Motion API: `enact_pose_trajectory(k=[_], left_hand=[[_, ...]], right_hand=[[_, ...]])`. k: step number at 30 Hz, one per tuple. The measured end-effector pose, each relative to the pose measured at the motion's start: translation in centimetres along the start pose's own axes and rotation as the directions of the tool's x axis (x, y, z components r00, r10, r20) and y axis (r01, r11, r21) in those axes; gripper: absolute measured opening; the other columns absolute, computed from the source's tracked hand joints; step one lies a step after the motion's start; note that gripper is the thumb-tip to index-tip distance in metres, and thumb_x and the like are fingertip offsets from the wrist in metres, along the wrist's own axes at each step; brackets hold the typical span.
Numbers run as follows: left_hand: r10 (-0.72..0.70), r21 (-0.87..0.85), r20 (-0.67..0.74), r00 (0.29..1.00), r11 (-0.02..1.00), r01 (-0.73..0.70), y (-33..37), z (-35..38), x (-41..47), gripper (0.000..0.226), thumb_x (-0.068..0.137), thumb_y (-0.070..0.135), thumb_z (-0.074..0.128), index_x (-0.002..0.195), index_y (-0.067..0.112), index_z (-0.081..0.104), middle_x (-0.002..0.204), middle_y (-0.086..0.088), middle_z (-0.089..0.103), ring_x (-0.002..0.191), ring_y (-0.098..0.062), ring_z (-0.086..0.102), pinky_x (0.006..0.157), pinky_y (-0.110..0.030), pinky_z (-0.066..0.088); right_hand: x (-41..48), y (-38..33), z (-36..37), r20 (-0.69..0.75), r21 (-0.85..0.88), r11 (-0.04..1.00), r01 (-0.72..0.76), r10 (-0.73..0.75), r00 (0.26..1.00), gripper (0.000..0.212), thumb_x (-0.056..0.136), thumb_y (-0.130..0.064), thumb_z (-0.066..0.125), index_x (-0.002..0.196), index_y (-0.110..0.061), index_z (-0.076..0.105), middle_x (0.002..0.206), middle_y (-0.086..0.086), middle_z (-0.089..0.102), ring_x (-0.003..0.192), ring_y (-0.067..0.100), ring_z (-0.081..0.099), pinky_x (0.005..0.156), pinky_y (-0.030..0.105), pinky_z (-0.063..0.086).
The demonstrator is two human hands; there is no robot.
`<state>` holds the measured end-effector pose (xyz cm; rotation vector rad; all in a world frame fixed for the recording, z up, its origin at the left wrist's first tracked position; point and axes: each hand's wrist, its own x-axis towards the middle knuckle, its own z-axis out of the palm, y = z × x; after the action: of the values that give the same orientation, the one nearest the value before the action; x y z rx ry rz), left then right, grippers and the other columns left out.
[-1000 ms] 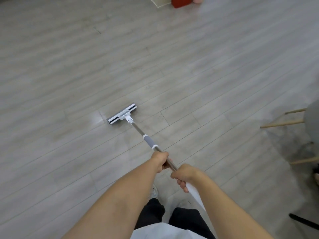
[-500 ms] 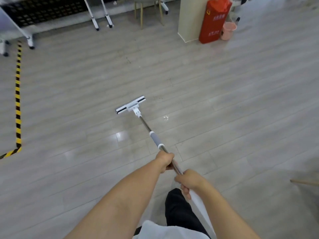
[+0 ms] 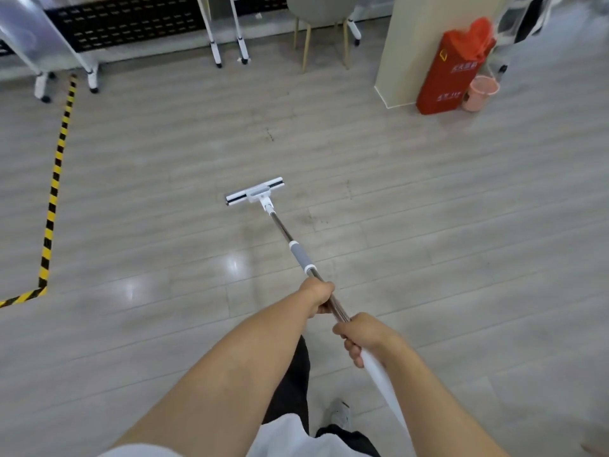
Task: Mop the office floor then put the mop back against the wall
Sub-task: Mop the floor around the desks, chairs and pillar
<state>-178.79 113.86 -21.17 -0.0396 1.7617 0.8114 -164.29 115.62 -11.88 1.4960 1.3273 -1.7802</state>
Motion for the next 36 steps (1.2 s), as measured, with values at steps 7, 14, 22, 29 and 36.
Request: enact_pose_trajectory(k=[7, 14, 22, 29, 36], left_hand=[[-0.068, -0.005, 0.016, 0.998, 0.998, 0.068, 10.3, -6.1, 9.2, 0.007, 0.099, 0.012, 0.052, 0.101, 0.006, 0.048, 0.098, -0.019, 0.071, 0.081, -0.027, 0.072, 0.057, -0.035, 0.058], [-0.065, 0.008, 0.009, 0.998, 0.998, 0.064, 21.1, -12.0, 15.2, 0.008, 0.096, 0.008, 0.053, 0.104, 0.005, 0.05, 0.092, -0.015, 0.064, 0.074, -0.026, 0.067, 0.052, -0.035, 0.056], [-0.053, 0.021, 0.009, 0.999, 0.998, 0.052, 33.5, -15.6, 22.5, 0.009, 0.098, 0.009, 0.051, 0.107, 0.007, 0.048, 0.082, -0.01, 0.063, 0.065, -0.021, 0.066, 0.053, -0.033, 0.056], [-0.061, 0.015, -0.021, 0.998, 0.998, 0.061, 47.3, -18.6, 31.4, 0.016, 0.099, 0.01, 0.051, 0.114, 0.004, 0.048, 0.086, -0.011, 0.061, 0.071, -0.022, 0.065, 0.055, -0.033, 0.056], [-0.017, -0.006, -0.07, 0.997, 1.0, 0.016, 62.6, -23.0, 38.2, 0.009, 0.1, 0.009, 0.05, 0.107, 0.006, 0.047, 0.08, -0.008, 0.057, 0.065, -0.019, 0.061, 0.053, -0.031, 0.054]], right_hand=[[6.4, -13.6, -0.7, -0.014, -0.036, 0.999, 0.001, -0.001, 1.0, 0.009, 0.093, -0.009, 0.054, 0.085, -0.005, 0.051, 0.05, 0.006, 0.045, 0.036, 0.017, 0.037, 0.042, 0.022, 0.034], [11.0, -26.6, -1.6, -0.005, -0.082, 0.997, 0.01, -0.011, 1.0, 0.015, 0.092, -0.016, 0.057, 0.083, -0.004, 0.056, 0.056, 0.009, 0.051, 0.038, 0.021, 0.044, 0.044, 0.026, 0.041], [17.3, -39.5, -5.5, 0.013, -0.014, 0.999, -0.047, 0.048, 0.999, 0.011, 0.093, -0.011, 0.056, 0.084, -0.008, 0.051, 0.051, 0.003, 0.043, 0.037, 0.015, 0.035, 0.041, 0.021, 0.032], [25.1, -53.7, -11.0, 0.061, -0.028, 1.0, -0.012, 0.014, 0.998, 0.013, 0.095, -0.013, 0.057, 0.084, -0.006, 0.054, 0.049, 0.003, 0.046, 0.037, 0.016, 0.039, 0.043, 0.025, 0.038], [30.4, -70.0, -15.7, 0.074, -0.046, 0.999, 0.001, 0.003, 0.997, 0.016, 0.094, -0.015, 0.059, 0.081, -0.008, 0.053, 0.05, 0.002, 0.046, 0.038, 0.015, 0.038, 0.042, 0.023, 0.037]])
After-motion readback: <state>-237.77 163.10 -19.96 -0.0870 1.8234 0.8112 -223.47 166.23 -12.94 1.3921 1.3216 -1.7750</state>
